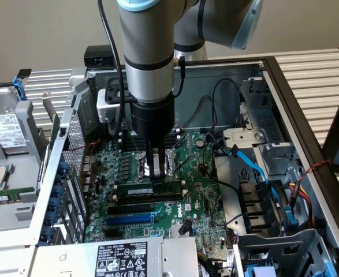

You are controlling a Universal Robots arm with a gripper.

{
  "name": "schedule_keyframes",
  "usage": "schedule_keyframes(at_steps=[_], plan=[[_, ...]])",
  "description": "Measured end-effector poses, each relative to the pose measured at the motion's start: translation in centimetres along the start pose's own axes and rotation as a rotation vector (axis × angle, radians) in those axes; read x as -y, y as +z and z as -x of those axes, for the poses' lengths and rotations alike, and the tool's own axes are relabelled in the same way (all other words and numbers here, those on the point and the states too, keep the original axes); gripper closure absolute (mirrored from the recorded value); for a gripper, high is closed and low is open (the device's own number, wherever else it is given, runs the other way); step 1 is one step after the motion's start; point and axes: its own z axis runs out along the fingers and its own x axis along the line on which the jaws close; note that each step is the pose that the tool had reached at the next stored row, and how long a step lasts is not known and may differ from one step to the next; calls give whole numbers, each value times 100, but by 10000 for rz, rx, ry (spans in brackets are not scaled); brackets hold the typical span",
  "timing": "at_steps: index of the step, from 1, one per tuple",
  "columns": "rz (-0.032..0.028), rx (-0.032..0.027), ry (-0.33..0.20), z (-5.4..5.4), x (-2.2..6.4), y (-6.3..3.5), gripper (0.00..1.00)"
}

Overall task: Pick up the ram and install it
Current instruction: 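Insert the ram into the slot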

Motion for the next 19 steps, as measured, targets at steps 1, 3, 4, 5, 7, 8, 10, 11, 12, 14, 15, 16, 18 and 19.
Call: schedule_keyframes(at_steps=[1, 3, 4, 5, 7, 8, 10, 11, 12, 14, 15, 16, 18, 19], plan=[[-1, 1, 0, 0, 0, 0, 86], [1, 26, -1, -1, 0, -1, 86], [-1, 67, -1, -1, 0, -1, 86], [-1, 121, -1, -1, 0, 0, 86], [-2, 161, 2, 0, 0, 1, 86], [-3, 163, 3, 0, -1, 3, 86], [-2, 163, 1, 0, 0, 3, 86], [-2, 162, 1, 0, 0, 3, 86], [-2, 163, 1, 0, 0, 3, 86], [-2, 163, 1, 0, 0, 3, 86], [-1, 162, 1, -1, 0, 2, 86], [-3, 164, 1, -1, 0, 2, 86], [-1, 162, 2, -5, 0, -5, 86], [-2, 163, 3, -6, 0, -6, 86]])
